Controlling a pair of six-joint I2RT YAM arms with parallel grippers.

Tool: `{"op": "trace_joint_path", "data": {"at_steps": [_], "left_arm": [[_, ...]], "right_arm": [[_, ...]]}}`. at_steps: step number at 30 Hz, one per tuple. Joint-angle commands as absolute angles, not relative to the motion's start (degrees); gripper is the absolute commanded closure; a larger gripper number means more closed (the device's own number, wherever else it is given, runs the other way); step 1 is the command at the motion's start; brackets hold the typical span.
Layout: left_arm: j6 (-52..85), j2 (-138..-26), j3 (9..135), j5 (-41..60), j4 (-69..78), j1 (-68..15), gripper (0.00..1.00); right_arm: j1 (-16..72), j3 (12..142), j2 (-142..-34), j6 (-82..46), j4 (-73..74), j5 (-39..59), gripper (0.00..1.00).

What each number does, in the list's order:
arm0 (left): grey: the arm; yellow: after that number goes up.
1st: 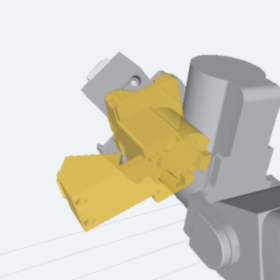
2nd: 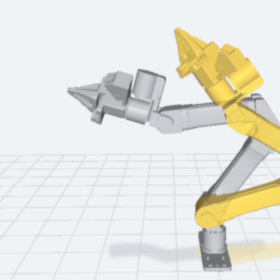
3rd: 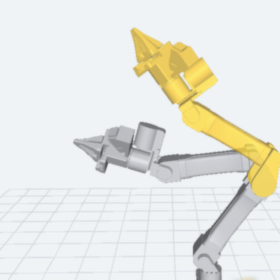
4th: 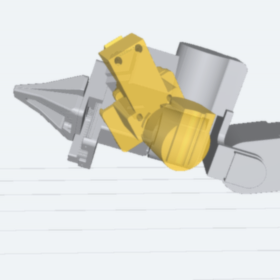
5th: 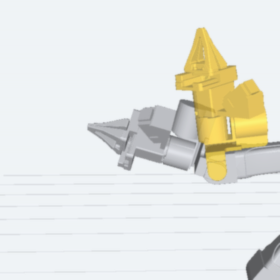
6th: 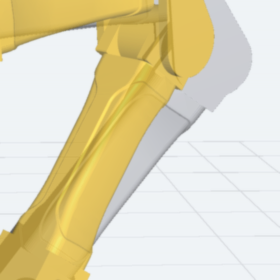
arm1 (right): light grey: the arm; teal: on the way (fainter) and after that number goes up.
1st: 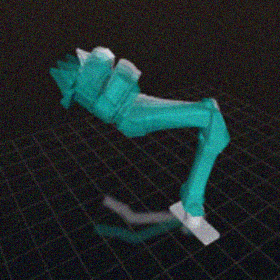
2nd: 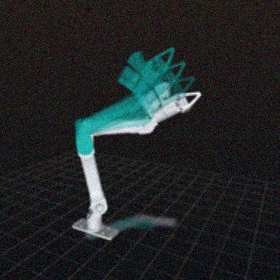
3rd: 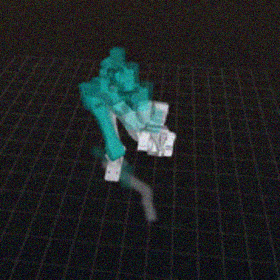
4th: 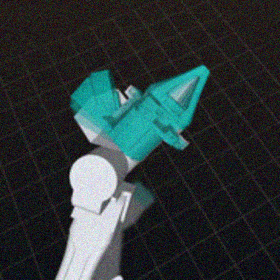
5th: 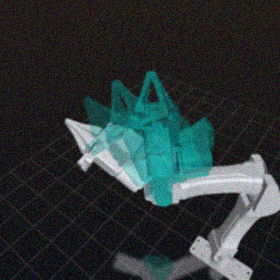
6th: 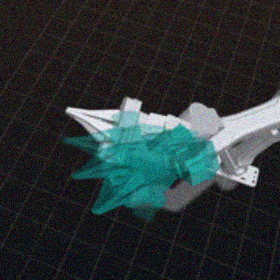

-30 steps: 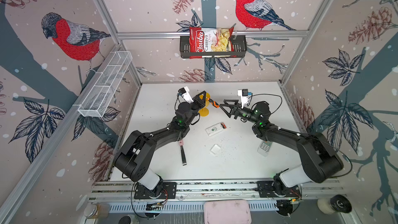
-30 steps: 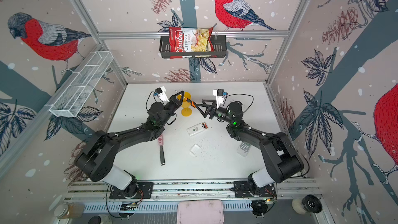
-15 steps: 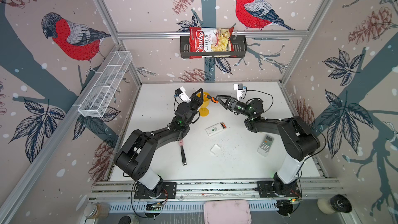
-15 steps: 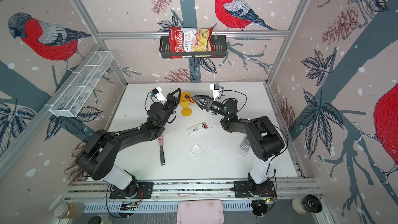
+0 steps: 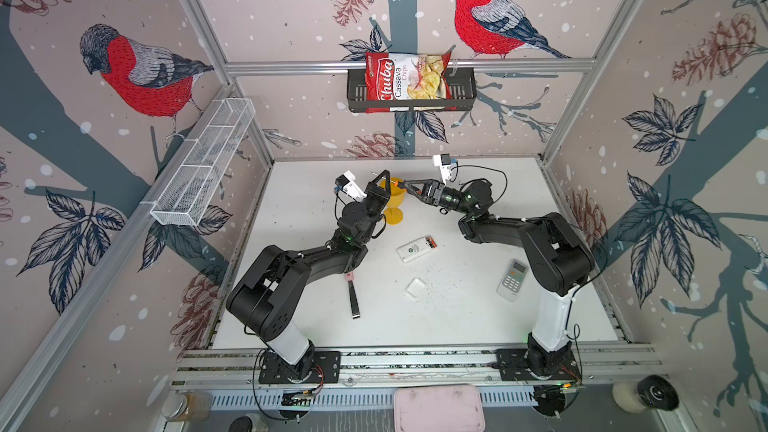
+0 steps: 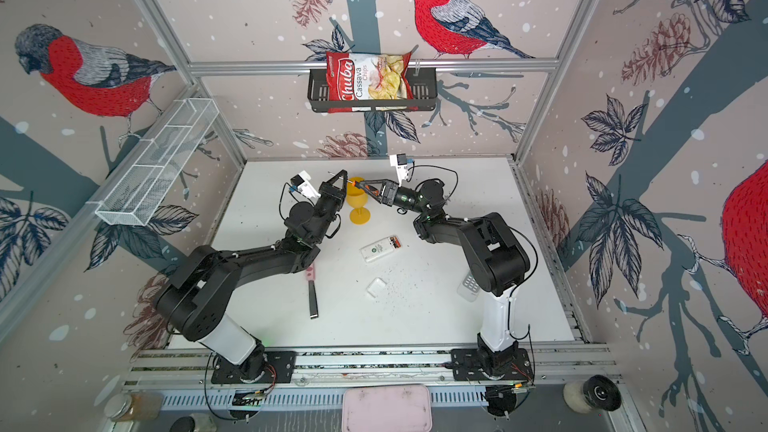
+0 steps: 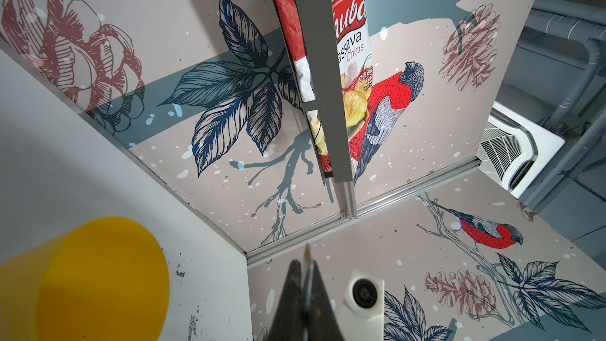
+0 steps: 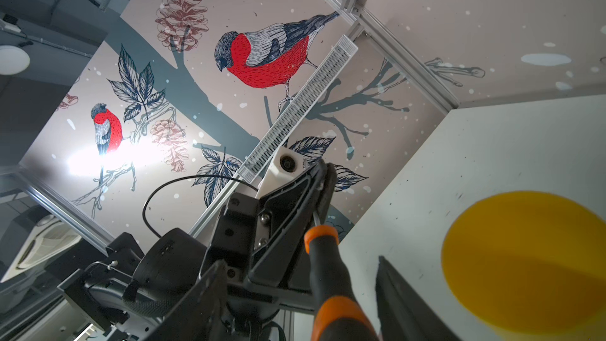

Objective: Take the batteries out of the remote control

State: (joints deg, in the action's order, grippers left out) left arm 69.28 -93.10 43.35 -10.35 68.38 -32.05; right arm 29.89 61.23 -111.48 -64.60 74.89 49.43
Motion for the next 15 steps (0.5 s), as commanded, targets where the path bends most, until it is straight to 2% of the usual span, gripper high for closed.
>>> {"op": "trace_joint_path", "data": {"at_steps": [1,12,15], "left_arm": [[69.72,-93.35,42.84,-11.51,75.45,-32.04,1.0],[69.37,-94.74,43.15,-10.57,77.77,-32.08,1.0],[68.75,-95.16,44.19,-8.65,76.58,-32.05,1.0]], "right_arm": [[30.11,62.77,-112.08,-65.49,73.66,50.62,0.32],[30.28,64.25,-113.21,-67.09,74.07,51.46,0.42],[30.35,64.59,-113.12,-66.29,73.11,51.74,0.49]]}}
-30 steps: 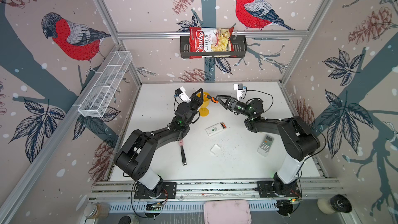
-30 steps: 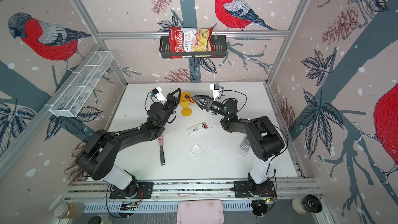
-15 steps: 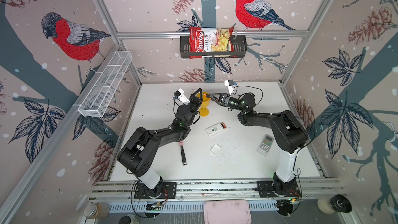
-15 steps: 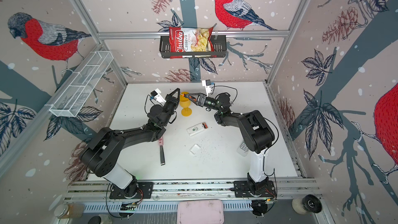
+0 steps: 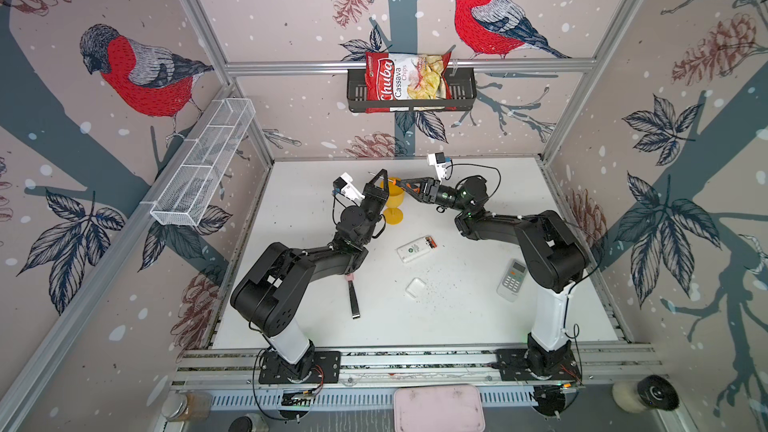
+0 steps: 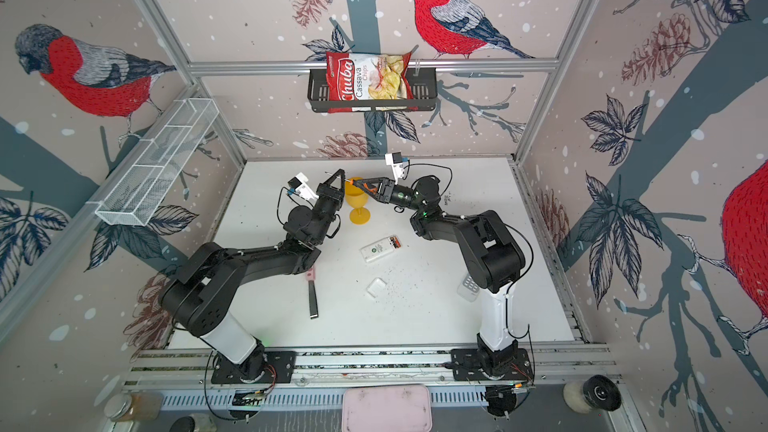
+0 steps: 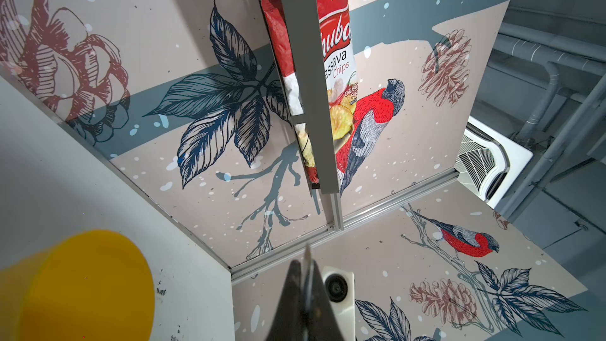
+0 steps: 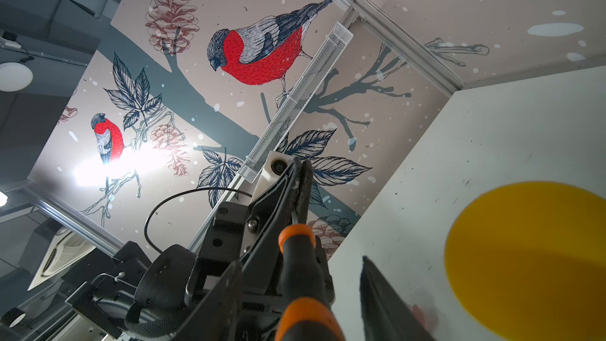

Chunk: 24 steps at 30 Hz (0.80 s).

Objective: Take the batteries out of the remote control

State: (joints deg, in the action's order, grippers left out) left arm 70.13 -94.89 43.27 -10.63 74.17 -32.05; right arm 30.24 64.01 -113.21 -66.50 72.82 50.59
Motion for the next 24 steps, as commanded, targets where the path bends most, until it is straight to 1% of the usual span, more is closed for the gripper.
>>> {"op": "trace_joint_path", "data": {"at_steps": [1,8,14,19,22,24], "left_arm": [[68.49,-95.5,44.46,-7.96,76.56,-32.0,1.0],[68.0,-96.77,44.49,-6.05,77.38,-32.07,1.0],[68.29,-97.03,43.22,-7.03,78.48,-32.3,1.0],[68.38,-97.34,43.03,-7.3,78.59,-32.51,1.0],[68.44,-97.74,43.13,-7.5,78.62,-32.69,1.0],[68.55,-98.08,43.28,-7.5,78.82,-32.74,1.0]], "right_arm": [[30.37,64.68,-113.16,-66.33,73.12,52.02,0.51],[30.12,63.98,-113.18,-66.77,74.13,51.68,0.57],[29.98,64.51,-114.14,-67.75,75.15,51.72,0.56],[29.97,64.6,-114.56,-68.47,76.03,51.99,0.66],[29.98,64.51,-114.58,-68.72,76.22,51.86,0.74],[29.98,64.41,-114.61,-68.88,76.4,51.81,0.77]]}}
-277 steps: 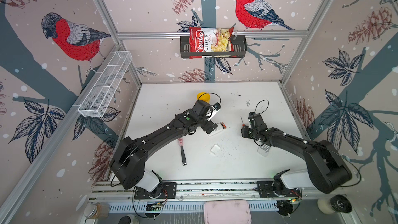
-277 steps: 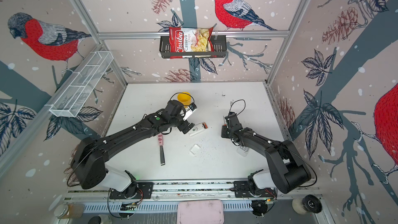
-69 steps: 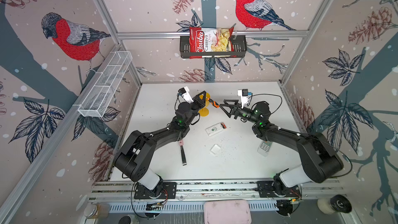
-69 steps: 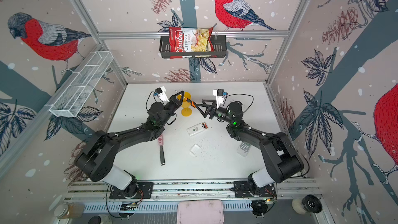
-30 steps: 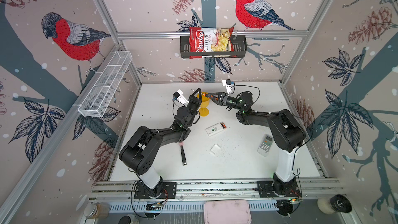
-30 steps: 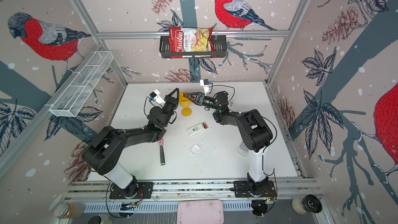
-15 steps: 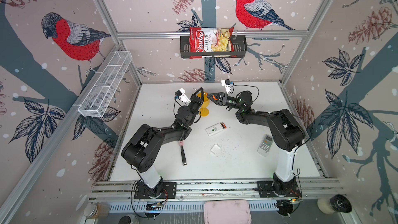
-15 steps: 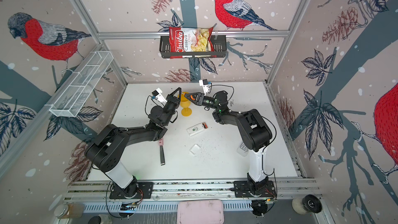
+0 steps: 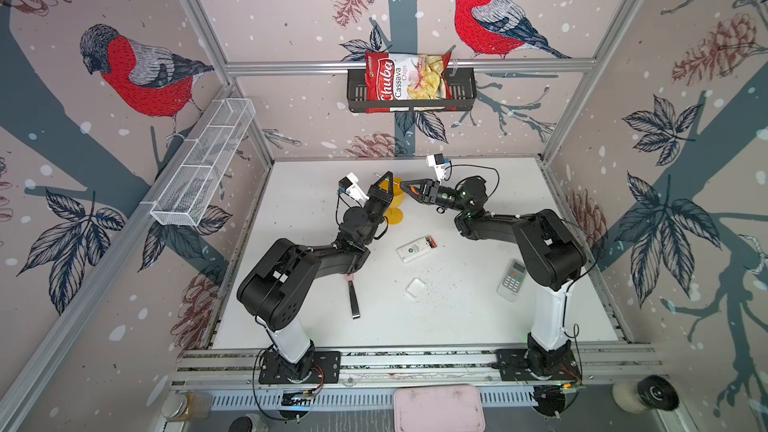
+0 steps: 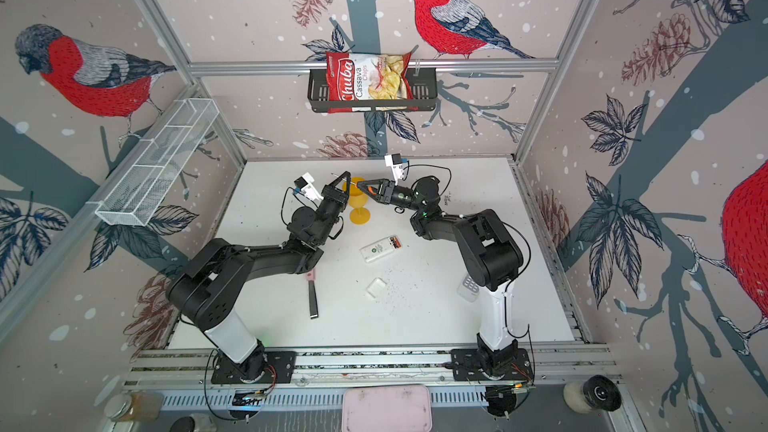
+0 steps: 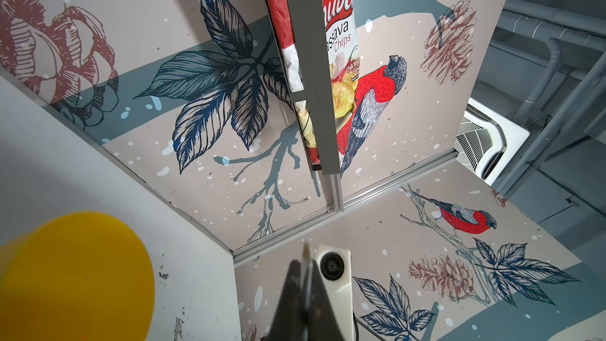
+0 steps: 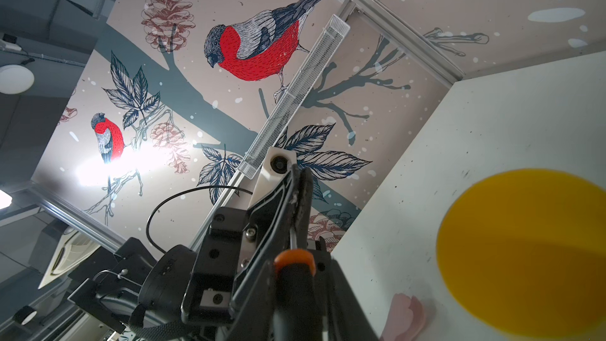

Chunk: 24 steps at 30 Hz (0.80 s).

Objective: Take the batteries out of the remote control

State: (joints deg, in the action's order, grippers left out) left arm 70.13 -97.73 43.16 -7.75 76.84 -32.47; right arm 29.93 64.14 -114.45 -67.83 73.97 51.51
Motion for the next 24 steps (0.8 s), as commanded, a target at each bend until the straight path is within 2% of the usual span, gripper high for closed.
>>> {"op": "trace_joint_path", "data": {"at_steps": [1,10,11,15,16,21,24], "left_arm": [[68.55,-98.15,43.28,-7.55,78.85,-32.86,1.0],[67.81,-97.56,42.41,-7.54,79.57,-33.11,1.0],[67.21,-97.46,42.37,-7.02,80.09,-33.13,0.9],[63.39,-95.87,42.28,-4.36,78.95,-33.22,0.18],[62.55,-94.74,42.14,-4.06,77.5,-33.37,0.04],[56.36,-87.09,40.28,-4.55,69.46,-34.52,0.02],[53.22,-81.96,37.22,-3.82,65.71,-34.92,0.02]], "right_arm": [[29.97,64.42,-114.49,-68.92,76.45,51.78,0.79],[28.88,63.24,-113.25,-68.48,75.61,51.94,0.97],[28.68,62.96,-113.04,-68.19,75.21,52.07,0.97],[27.29,61.5,-109.96,-64.37,69.5,53.39,0.98],[26.7,60.9,-108.53,-62.42,66.41,54.07,0.98],[22.46,56.96,-99.8,-50.24,47.09,56.16,0.98],[20.36,59.13,-95.04,-36.18,24.18,55.87,0.98]]}}
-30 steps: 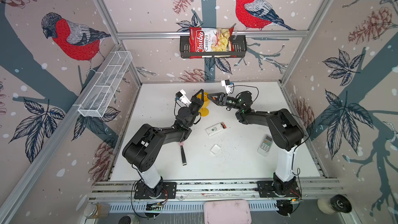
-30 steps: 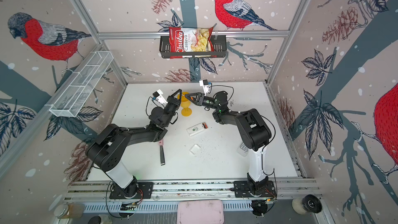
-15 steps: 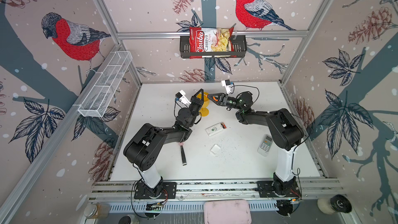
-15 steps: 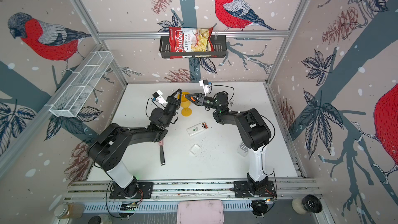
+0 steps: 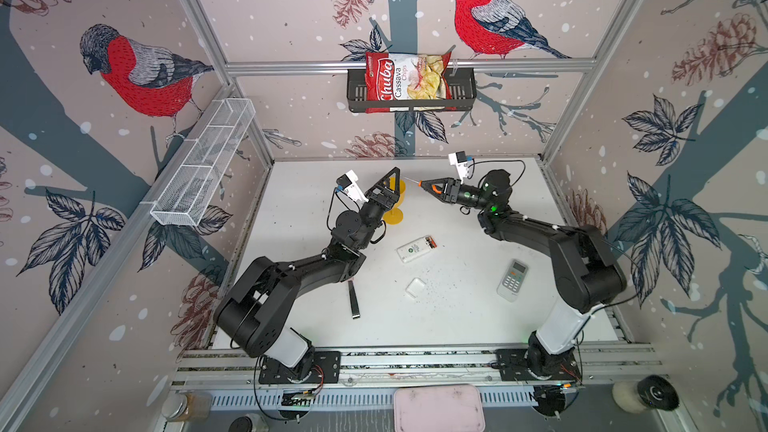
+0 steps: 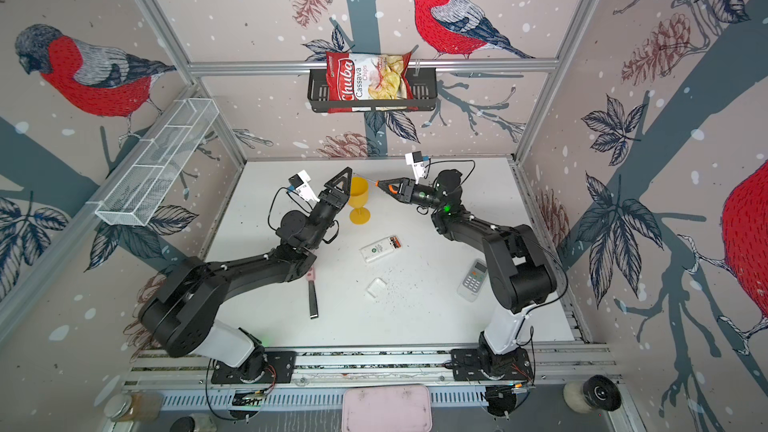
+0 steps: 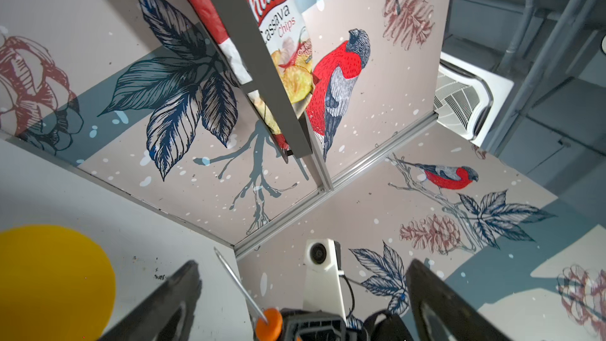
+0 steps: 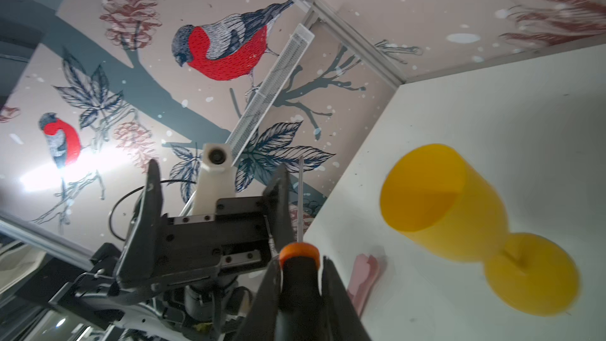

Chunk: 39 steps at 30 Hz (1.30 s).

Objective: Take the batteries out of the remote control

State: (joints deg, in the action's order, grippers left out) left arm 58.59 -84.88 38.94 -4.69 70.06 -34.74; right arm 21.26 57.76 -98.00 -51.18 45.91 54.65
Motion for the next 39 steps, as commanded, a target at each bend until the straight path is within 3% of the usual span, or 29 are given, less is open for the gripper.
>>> {"op": "trace_joint_path", "data": {"at_steps": [1,4,9,13,19,26,39], "left_arm": [[51.65,-80.11,35.97,-3.13,64.65,-35.12,0.03],[47.71,-74.17,31.49,-3.44,59.35,-36.37,0.03],[38.18,-64.0,24.39,-9.91,48.36,-42.02,0.03],[33.65,-60.96,21.71,-9.64,37.92,-45.34,0.03],[29.33,-62.17,19.5,-10.25,26.75,-50.25,0.04],[28.16,-62.84,17.15,-10.56,23.4,-51.3,0.04],[23.13,-77.61,26.15,-14.77,17.28,-51.68,0.04]], "right_arm": [[20.05,60.42,-93.47,-30.47,15.05,54.1,0.98],[19.56,60.16,-89.23,-23.1,2.22,49.76,0.98],[19.19,55.52,-84.19,-20.29,-5.42,44.75,0.99],[19.48,51.7,-81.04,-19.97,-7.79,41.01,1.0],[19.78,47.75,-75.73,-18.83,-11.2,36.4,1.0],[19.7,46.3,-73.48,-17.54,-14.06,33.02,1.0],[17.72,42.72,-70.71,-18.14,-9.12,32.54,1.0]]}}
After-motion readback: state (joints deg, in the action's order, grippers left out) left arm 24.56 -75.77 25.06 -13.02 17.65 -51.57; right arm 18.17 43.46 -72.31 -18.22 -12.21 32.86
